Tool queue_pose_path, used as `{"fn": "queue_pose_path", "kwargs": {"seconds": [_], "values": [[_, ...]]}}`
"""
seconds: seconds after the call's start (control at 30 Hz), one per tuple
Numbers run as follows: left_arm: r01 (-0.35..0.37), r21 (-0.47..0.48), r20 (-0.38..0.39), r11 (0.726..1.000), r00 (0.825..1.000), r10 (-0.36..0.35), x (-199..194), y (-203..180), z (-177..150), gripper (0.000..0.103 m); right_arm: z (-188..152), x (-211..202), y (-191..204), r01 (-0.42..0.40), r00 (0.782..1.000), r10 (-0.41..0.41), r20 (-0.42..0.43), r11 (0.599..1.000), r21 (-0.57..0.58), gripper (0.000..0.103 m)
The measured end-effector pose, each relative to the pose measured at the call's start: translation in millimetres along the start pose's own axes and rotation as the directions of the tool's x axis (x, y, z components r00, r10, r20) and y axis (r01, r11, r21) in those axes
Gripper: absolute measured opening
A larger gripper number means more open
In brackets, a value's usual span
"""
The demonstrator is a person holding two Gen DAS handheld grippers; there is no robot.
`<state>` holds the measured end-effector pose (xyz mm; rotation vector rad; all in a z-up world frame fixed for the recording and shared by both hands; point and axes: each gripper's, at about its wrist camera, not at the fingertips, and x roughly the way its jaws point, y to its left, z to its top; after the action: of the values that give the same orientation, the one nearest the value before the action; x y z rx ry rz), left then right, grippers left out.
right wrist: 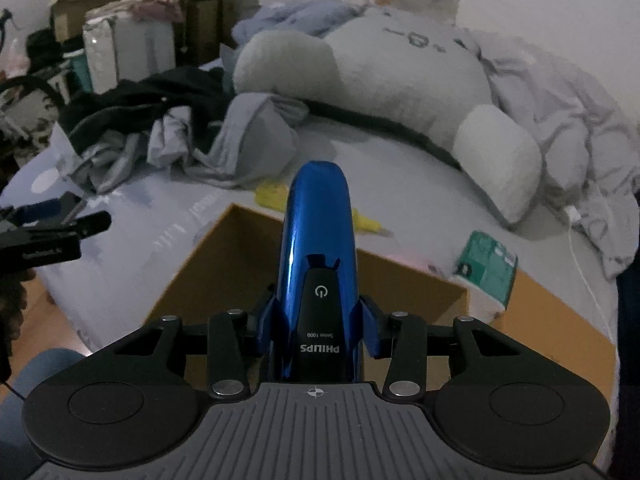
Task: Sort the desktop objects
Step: 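Carry the blue shaver with the right gripper over the cardboard box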
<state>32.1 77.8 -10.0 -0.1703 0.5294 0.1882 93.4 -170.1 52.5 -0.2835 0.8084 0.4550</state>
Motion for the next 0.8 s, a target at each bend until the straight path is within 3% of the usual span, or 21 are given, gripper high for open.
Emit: {"fn": "queue_pose_path", "kwargs": {"seconds": [0.8], "values": [[0.159, 0.112, -0.049, 0.981, 0.987, -0.154, 21, -60, -18, 0.103, -60, 84, -38, 0.043, 0.986, -0.017, -0.163, 0.987, 0.154, 0.047]]}}
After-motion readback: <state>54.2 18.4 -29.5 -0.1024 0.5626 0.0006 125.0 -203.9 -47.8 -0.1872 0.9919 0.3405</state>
